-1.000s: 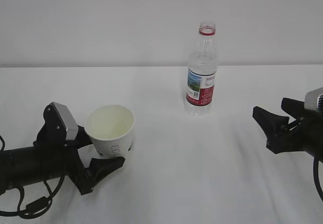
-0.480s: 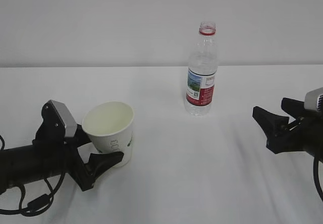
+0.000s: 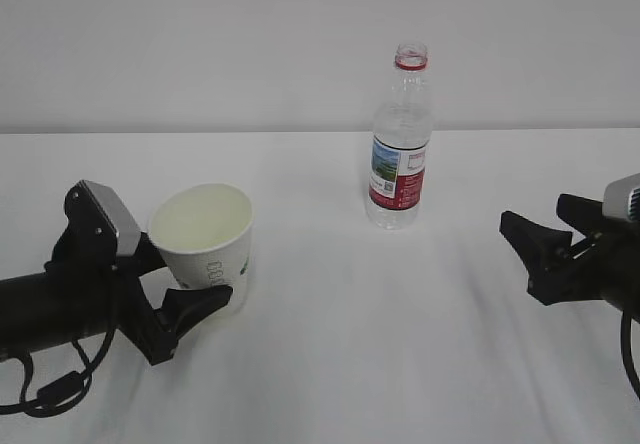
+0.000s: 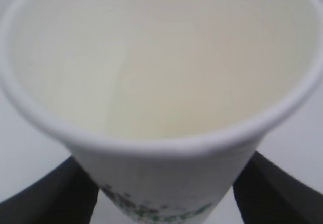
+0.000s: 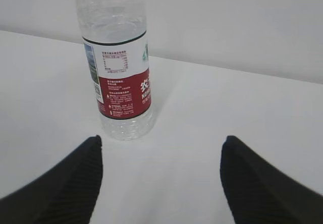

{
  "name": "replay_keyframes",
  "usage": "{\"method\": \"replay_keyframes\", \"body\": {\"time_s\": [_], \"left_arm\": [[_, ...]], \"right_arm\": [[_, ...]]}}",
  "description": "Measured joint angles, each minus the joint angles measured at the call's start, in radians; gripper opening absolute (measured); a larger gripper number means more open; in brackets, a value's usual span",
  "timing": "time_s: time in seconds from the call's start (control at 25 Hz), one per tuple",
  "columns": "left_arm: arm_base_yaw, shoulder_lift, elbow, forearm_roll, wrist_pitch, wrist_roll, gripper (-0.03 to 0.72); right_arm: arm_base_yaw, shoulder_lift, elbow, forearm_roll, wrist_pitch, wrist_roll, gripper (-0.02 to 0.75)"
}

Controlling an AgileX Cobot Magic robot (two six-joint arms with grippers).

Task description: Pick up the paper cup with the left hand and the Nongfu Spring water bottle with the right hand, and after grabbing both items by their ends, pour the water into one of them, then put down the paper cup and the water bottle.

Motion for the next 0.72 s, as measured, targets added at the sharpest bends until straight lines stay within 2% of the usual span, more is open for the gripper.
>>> {"method": "replay_keyframes", "body": {"time_s": [0.16, 0.32, 0.56, 0.72], "left_arm": [[0.000, -0.114, 0.002, 0.000, 0.093, -0.065, 0.573], [0.000, -0.215, 0.002, 0.007, 0.106, -0.125, 0.573], [0.000, -0.292, 0.009, 0.120, 0.108, -0.228, 0.573], [0.000, -0.326, 0.009, 0.137, 0.118, -0.263, 0.573]], "right_arm": [[0.000, 0.000, 0.000, -0.015, 0.000, 0.000, 0.549], [0.000, 0.000, 0.000, -0.027, 0.000, 0.000, 0.549], [0.000, 0.000, -0.007, -0.048, 0.000, 0.039, 0.549], [0.000, 0.000, -0.031, -0.072, 0.000, 0.062, 0.549]]}}
